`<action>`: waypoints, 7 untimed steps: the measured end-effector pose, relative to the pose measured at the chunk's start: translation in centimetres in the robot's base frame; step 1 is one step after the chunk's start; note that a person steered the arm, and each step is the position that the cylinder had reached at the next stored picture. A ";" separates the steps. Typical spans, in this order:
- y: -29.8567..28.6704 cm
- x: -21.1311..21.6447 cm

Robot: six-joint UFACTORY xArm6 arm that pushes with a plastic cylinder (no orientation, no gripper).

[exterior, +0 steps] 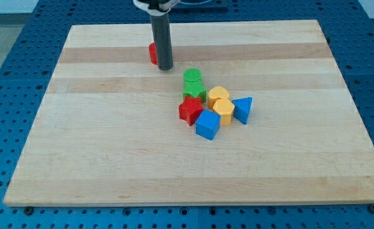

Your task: Move green circle and red circle above yellow heart

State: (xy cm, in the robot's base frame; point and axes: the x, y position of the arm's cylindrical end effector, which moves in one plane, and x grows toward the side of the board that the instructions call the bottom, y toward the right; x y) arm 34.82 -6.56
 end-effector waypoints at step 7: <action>6.2 2.7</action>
State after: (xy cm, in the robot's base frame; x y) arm 37.53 -0.38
